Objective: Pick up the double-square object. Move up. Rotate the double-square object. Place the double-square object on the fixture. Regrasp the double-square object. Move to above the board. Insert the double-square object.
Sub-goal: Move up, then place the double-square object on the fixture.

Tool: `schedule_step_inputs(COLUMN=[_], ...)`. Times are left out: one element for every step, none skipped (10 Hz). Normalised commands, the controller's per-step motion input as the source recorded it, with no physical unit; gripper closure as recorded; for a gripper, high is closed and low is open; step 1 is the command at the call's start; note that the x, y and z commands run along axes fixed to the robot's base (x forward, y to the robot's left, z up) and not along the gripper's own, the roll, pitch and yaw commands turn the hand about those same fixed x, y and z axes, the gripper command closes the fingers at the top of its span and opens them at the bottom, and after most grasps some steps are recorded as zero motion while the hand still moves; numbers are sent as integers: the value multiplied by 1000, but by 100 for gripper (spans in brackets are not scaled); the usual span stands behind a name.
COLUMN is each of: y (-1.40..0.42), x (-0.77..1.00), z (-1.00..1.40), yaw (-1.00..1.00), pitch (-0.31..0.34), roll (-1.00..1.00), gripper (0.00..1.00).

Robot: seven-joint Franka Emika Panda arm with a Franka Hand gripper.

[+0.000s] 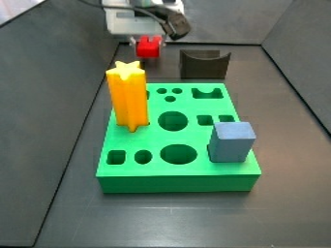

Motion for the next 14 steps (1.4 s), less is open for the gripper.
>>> schedule_step_inputs(y=[5,4,0,0,2,4,6,6,7,9,9,8,8,8], x=[-19,-22,0,3,-9,-15,-22,-26,-32,-37,-33,-23,-15,-7], z=[430,230,1000,1000,1000,1000,1000,1000,1000,1000,855,645,488,331], yaw=[-13,-16,0,-1,-10,-17,-22,-20,-16,-12,-9,-2,0,6], pitch=[48,49,0,1,19,25,27,29,32,37,42,49,57,66], roll=[33,51,0,8,20,32,48,53,62,70,80,86,93,95], gripper=[100,100,100,100,100,100,100,100,100,100,100,100,100,100])
